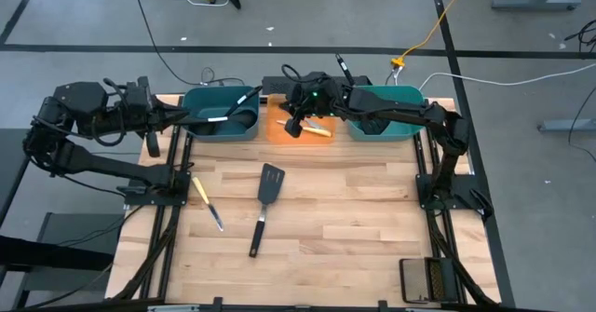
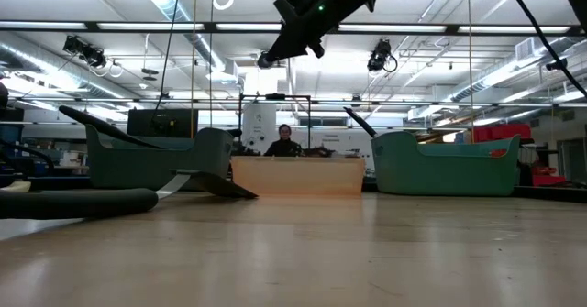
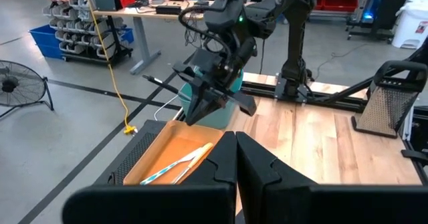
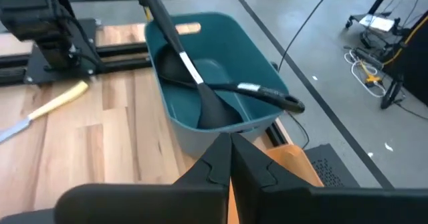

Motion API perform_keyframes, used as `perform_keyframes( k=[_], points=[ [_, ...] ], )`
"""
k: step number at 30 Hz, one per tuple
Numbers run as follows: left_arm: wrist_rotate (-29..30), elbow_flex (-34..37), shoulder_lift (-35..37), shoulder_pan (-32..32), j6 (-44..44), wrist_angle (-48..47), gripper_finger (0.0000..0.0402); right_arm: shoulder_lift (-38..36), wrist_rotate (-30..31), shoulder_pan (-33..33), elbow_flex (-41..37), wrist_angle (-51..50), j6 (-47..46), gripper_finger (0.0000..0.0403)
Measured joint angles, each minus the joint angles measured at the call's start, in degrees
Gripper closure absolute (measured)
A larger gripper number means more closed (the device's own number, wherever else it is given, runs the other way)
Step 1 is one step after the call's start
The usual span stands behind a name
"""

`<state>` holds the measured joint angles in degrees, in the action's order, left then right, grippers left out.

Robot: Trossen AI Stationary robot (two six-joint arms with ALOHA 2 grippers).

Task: Pick & Place Kitchen Items
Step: Put the black spatula into the green bin

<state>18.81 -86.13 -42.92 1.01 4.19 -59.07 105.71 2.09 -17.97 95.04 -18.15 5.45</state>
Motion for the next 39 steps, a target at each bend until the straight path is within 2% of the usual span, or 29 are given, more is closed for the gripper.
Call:
perform_keyframes(
  k=[8, 22, 29, 39],
  points=[
    [0.0, 0.0, 0.0, 0.0, 0.0, 0.0, 0.0400, -3.9, 0.0, 0.8, 0.0, -0.9, -0.4, 0.0398],
    [0.0, 0.0, 0.0, 0.0, 0.0, 0.0, 0.0400, -14.9, -1.7, 1.2, 0.0, -2.7, -0.5, 0.0401],
    [0.9, 0.0, 0.0, 0.0, -0.1, 0.0, 0.0400, -19.6, 1.3, 3.4, 0.0, -3.7, -0.8, 0.0401],
    [0.6, 0.0, 0.0, 0.0, 0.1, 0.0, 0.0400, -22.3, -4.6, 6.6, 0.0, -9.6, -3.0, 0.0402]
  ],
)
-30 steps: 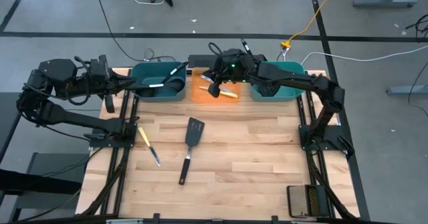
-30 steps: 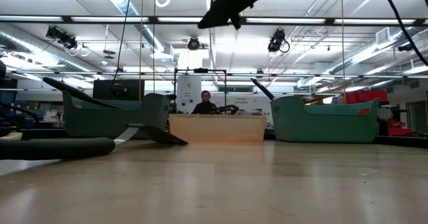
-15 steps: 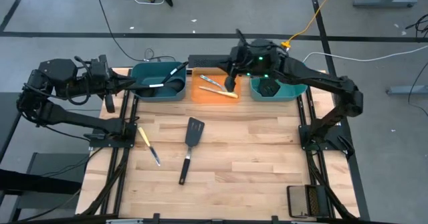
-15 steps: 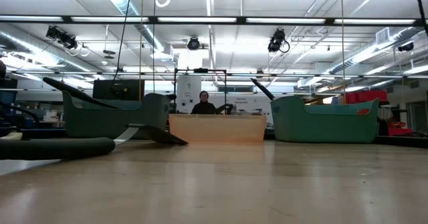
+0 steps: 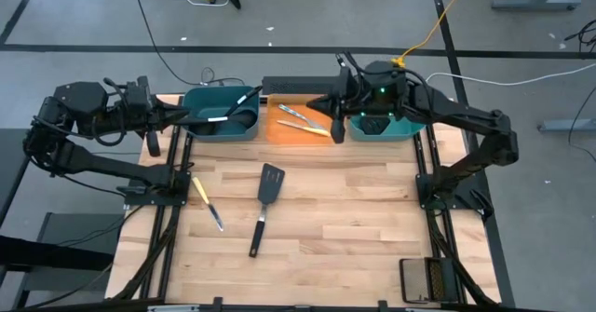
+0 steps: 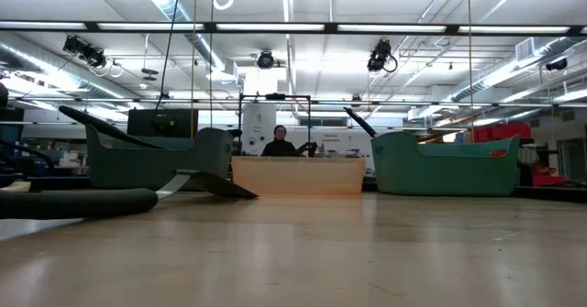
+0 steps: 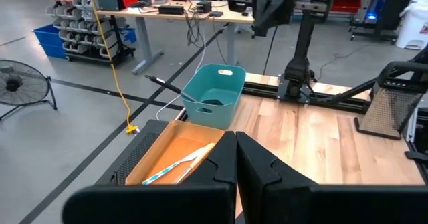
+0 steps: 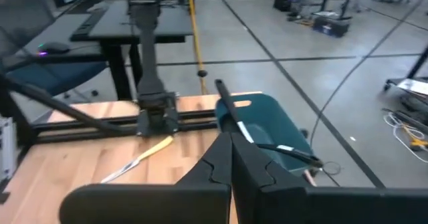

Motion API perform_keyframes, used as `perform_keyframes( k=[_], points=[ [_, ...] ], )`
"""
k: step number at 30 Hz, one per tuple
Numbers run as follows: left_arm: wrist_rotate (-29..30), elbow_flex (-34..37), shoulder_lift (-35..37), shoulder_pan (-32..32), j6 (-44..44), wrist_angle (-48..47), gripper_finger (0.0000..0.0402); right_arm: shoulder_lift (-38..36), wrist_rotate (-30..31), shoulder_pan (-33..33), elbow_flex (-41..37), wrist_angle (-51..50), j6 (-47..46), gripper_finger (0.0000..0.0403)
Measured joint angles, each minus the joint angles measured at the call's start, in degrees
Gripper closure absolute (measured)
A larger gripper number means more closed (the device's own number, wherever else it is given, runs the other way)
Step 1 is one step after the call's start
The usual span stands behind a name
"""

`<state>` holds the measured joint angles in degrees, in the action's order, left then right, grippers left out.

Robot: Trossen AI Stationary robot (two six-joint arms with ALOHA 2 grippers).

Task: Pick & Place Kitchen Items
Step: Put the black spatula into the green bin

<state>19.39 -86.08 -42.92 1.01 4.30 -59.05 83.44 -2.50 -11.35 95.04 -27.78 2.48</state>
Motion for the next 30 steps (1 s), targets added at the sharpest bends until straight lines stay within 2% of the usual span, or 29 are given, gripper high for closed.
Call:
perform_keyframes(
  k=[5, 12, 15, 19, 23, 30],
  points=[
    [0.0, 0.0, 0.0, 0.0, 0.9, 0.0, 0.0400, -0.7, -0.1, 1.4, -1.9, 0.1, 0.8, 0.0402],
    [0.1, 0.0, 0.0, 0.0, 1.0, 0.0, 0.0400, -8.0, -1.5, 0.9, -19.0, 16.1, -2.4, 0.0403],
    [1.0, 0.0, 0.0, 0.0, 1.0, -0.3, 0.0400, -11.9, -1.4, 0.5, -25.0, 19.6, -2.9, 0.0403],
    [2.0, 0.0, 0.0, 0.0, 1.1, -0.5, 0.0400, -17.0, -0.6, 0.1, -32.2, 19.3, -6.2, 0.0403],
    [2.8, 0.0, 0.0, 0.0, 2.5, -0.4, 0.0400, -22.4, -1.0, 0.2, -38.0, 21.1, -5.3, 0.0403],
    [3.5, 0.0, -0.2, 0.0, 3.2, 1.4, 0.0400, -29.0, -1.0, 0.2, -41.3, 21.1, -1.8, 0.0403]
  ],
)
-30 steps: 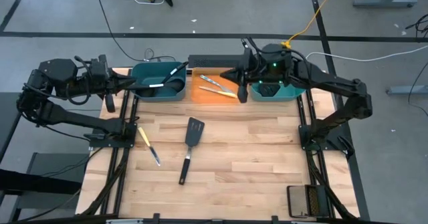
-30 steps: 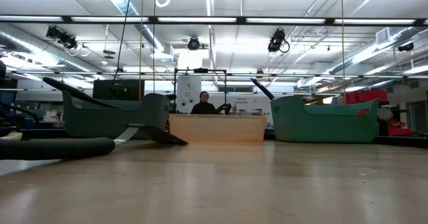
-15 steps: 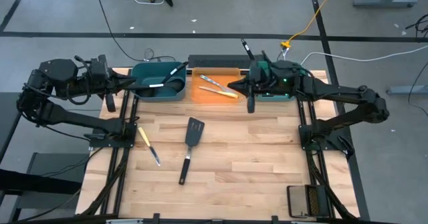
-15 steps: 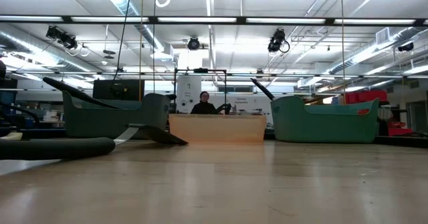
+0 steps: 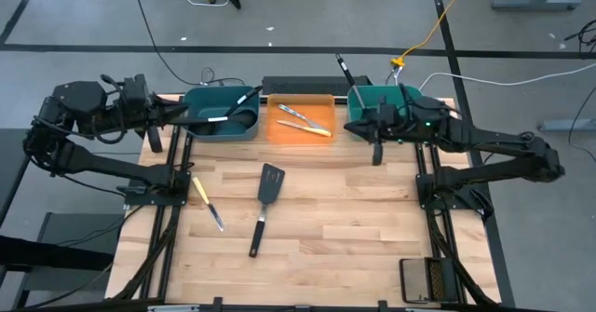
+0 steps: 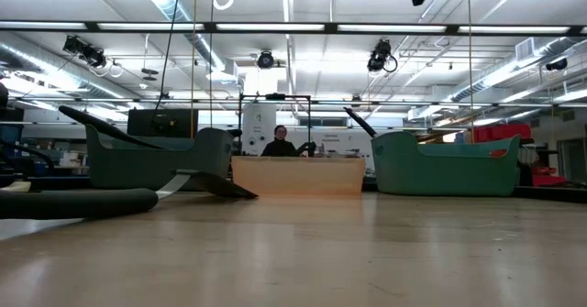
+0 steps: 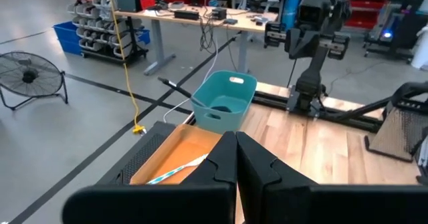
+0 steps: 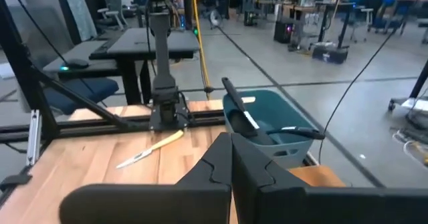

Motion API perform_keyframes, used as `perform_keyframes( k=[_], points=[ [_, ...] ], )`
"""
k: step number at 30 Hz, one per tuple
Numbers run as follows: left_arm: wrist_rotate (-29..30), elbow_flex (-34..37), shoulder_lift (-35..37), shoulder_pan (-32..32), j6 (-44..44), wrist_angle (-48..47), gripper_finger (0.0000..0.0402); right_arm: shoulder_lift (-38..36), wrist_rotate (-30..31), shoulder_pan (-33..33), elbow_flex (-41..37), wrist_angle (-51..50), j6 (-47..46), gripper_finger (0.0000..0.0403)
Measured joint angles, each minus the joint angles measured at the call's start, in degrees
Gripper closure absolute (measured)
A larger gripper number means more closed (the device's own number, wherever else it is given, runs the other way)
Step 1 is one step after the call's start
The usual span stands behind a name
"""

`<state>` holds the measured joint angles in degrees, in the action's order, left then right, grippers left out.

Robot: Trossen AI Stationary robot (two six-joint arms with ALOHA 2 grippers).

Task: Pick & Place Kitchen Items
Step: Put the black spatula into the green bin

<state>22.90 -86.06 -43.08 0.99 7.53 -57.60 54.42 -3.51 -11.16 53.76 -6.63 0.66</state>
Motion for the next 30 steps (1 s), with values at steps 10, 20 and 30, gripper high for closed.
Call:
perform_keyframes(
  k=[10, 20, 30],
  points=[
    [0.4, 0.0, -4.3, 0.0, 1.2, 1.0, 0.0400, -3.0, -2.2, 0.0, 0.0, -0.4, 3.9, 0.0403],
    [-0.5, 0.0, -12.5, 0.0, 4.6, 1.0, 0.0400, -3.1, -4.5, 0.0, 0.0, -0.2, 4.4, 0.0398],
    [-4.8, 0.0, -20.3, 0.0, 5.2, 1.2, 0.0400, -3.1, -9.6, 0.0, 0.0, -0.3, 4.4, 0.0399]
  ],
)
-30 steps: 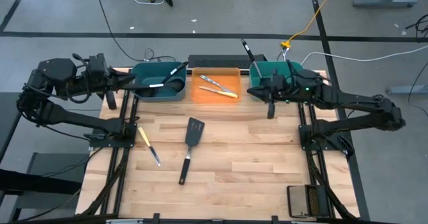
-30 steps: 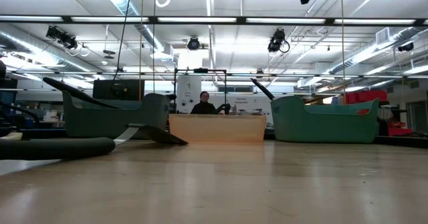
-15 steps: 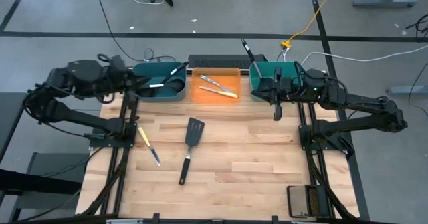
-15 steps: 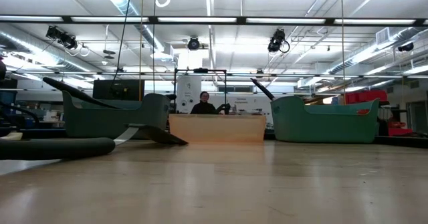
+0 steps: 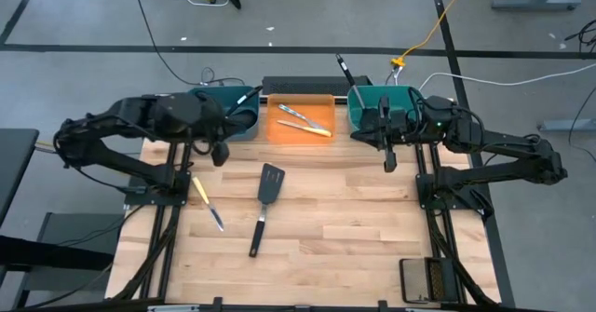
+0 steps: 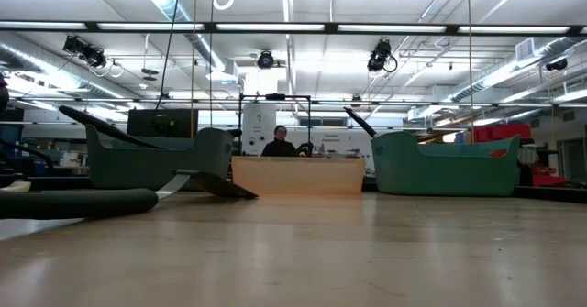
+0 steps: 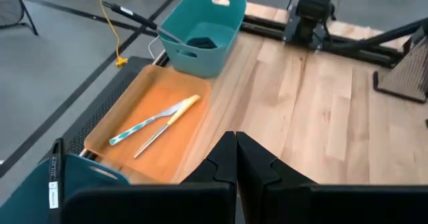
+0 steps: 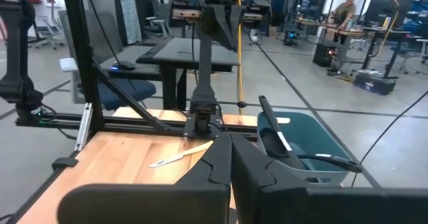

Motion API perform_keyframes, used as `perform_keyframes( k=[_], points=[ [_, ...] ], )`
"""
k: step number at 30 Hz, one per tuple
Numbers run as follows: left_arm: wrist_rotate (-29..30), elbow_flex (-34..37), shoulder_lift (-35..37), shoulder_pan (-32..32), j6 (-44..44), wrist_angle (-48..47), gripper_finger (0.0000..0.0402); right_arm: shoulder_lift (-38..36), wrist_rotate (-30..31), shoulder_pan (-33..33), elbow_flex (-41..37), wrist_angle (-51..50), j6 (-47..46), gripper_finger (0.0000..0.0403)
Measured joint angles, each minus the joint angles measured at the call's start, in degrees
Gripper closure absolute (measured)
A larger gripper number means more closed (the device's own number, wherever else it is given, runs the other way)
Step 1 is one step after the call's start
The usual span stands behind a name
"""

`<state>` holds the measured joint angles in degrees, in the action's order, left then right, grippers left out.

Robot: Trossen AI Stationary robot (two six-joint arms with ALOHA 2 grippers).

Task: Pick & Place Kitchen Items
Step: Put the black spatula into the green bin

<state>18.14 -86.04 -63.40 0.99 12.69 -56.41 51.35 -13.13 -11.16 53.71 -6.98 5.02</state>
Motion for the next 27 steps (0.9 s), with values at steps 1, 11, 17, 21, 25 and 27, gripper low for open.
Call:
perform_keyframes(
  k=[1, 11, 17, 21, 25, 27],
  points=[
    [-0.2, 0.0, -0.6, 0.0, 0.0, 0.0, 0.0400, 0.0, 0.0, 0.0, 0.0, -0.1, 0.0, 0.0399],
    [-5.7, 0.0, -3.3, 0.0, -2.3, -0.9, 0.0400, 0.0, 0.0, 0.0, 0.0, 0.1, 0.0, 0.0399],
    [-8.0, 0.0, -2.8, 0.0, -3.1, -1.4, 0.0400, 0.0, 0.0, 0.0, 0.0, 0.1, 0.0, 0.0399],
    [-8.9, 0.0, -2.9, 0.0, -2.5, -4.0, 0.0400, 0.0, 0.0, 0.0, 0.0, 0.1, -1.8, 0.0399],
    [-9.3, 0.1, -2.8, -1.3, -2.1, -6.5, 0.0400, 0.0, 0.0, 0.0, 0.0, 0.1, -2.9, 0.0399],
    [-9.4, 1.2, -2.8, -2.6, -2.4, -6.1, 0.0400, 0.0, 0.0, 0.0, 0.0, 0.1, -2.8, 0.0399]
  ],
)
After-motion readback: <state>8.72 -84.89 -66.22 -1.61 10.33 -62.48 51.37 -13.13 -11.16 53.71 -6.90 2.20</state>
